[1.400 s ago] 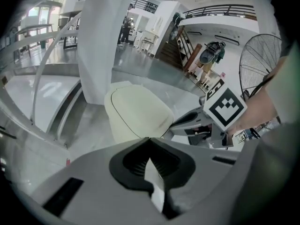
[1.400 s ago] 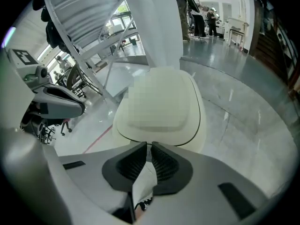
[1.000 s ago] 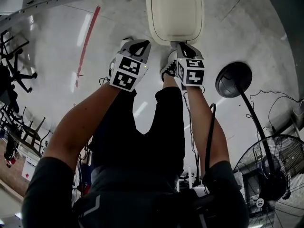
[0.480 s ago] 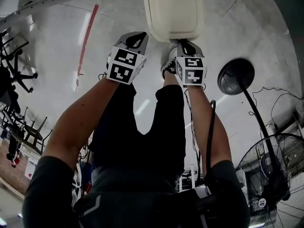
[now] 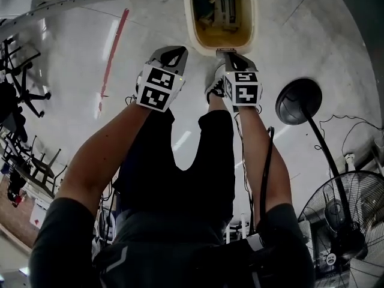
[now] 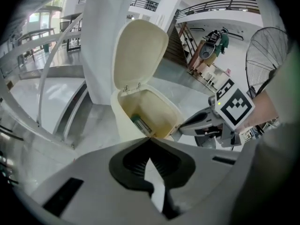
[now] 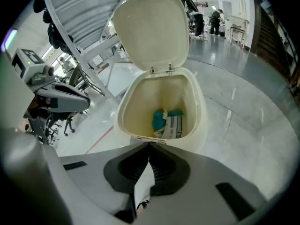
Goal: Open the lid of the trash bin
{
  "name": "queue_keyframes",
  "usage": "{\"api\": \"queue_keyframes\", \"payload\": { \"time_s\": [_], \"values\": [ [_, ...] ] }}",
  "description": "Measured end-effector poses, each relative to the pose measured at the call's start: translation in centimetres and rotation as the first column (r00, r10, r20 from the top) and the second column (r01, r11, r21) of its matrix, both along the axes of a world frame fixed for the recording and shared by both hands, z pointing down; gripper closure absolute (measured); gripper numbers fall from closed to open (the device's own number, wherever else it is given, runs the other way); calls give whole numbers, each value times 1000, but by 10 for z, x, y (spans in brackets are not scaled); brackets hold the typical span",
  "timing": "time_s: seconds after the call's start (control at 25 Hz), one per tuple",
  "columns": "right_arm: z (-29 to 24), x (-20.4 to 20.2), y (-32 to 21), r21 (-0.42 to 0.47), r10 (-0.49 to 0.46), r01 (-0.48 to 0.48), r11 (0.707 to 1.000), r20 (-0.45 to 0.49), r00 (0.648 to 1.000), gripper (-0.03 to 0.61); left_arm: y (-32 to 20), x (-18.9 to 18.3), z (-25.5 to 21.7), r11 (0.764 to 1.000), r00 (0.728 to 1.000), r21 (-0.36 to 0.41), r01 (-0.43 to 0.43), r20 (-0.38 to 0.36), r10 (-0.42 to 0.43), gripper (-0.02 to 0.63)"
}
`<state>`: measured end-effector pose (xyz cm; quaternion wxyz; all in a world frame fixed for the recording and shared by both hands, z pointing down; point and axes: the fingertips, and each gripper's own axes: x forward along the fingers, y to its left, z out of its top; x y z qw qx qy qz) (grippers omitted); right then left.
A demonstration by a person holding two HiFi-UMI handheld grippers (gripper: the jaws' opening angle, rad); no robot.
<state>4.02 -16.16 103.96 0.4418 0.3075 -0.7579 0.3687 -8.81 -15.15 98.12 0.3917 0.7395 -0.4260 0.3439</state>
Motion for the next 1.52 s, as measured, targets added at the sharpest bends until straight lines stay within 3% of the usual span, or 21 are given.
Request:
{"api": "queue_keyframes", "payload": {
  "time_s": [0.12,0.4,0.8,1.08,1.4,1.52],
  "values": [
    [-6,-2,-2,-24,5,-5,1000,12,1000,551,-1,2,-16,1000,1000,17,-1,-9,2,604],
    [-78,-1,-39,87,94,-101,991,86,992,551,-17,2,-60,996,996,35,87,-24,-86,604],
    [-238,22,-59,193,181,-213,958,171,968,551,-37,15,-198,984,990,155,86,-121,-68,605],
    [-345,23,-78,288,181,-243,926,227,957,551,-57,16,-293,964,990,263,26,-141,12,605],
    [-451,42,-86,418,161,-268,868,274,948,551,-75,21,-389,913,981,406,37,-187,43,605],
    [-485,44,-82,448,143,-267,853,292,946,551,-71,24,-422,904,973,428,26,-217,75,605]
  ]
}}
